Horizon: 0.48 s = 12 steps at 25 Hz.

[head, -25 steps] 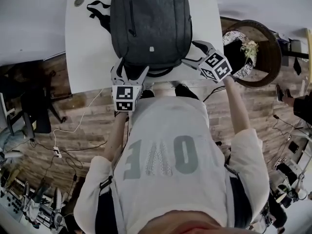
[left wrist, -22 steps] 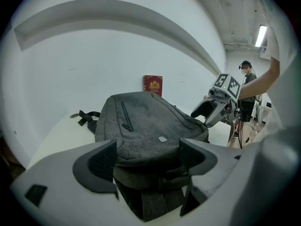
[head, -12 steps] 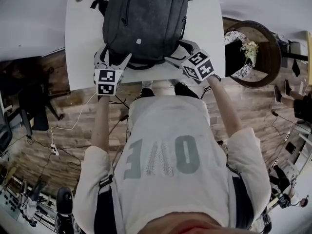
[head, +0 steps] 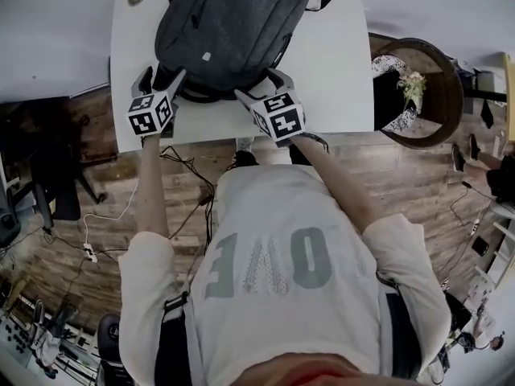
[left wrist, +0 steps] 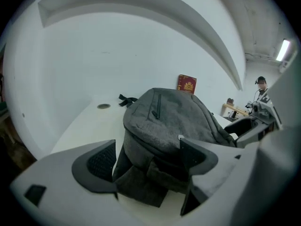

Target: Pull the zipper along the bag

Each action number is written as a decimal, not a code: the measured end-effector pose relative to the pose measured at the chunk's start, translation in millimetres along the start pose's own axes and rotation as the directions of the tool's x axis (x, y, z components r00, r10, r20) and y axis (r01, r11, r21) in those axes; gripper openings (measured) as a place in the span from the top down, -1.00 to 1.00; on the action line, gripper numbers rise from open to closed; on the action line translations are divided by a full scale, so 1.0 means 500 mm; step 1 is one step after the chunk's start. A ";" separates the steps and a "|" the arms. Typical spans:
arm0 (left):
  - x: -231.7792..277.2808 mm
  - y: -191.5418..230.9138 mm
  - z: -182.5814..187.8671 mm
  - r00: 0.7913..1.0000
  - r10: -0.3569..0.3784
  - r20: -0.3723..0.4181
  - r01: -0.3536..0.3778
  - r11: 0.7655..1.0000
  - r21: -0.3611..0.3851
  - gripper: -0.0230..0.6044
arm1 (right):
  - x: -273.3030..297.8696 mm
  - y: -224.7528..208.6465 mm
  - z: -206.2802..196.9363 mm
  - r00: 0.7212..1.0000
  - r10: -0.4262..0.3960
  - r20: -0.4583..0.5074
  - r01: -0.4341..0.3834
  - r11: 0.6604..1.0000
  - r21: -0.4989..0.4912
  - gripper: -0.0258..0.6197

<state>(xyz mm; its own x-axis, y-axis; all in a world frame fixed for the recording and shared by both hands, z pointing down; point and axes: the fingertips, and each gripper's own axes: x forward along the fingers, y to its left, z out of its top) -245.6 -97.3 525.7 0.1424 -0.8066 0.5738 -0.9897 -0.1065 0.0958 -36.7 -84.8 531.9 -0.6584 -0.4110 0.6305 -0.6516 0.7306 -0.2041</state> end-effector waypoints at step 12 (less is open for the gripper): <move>0.027 -0.108 0.129 0.995 -0.008 0.102 -0.008 0.987 0.162 -0.33 | -0.014 -0.005 0.029 1.000 -0.022 0.007 0.022 0.999 -0.034 -0.23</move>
<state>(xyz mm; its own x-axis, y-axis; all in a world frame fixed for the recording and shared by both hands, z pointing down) -191.1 -140.1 476.0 0.1481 -0.8609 0.4867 -0.9804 -0.1926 -0.0422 -35.8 -91.6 517.3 -0.6465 -0.4311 0.6294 -0.6531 0.7392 -0.1645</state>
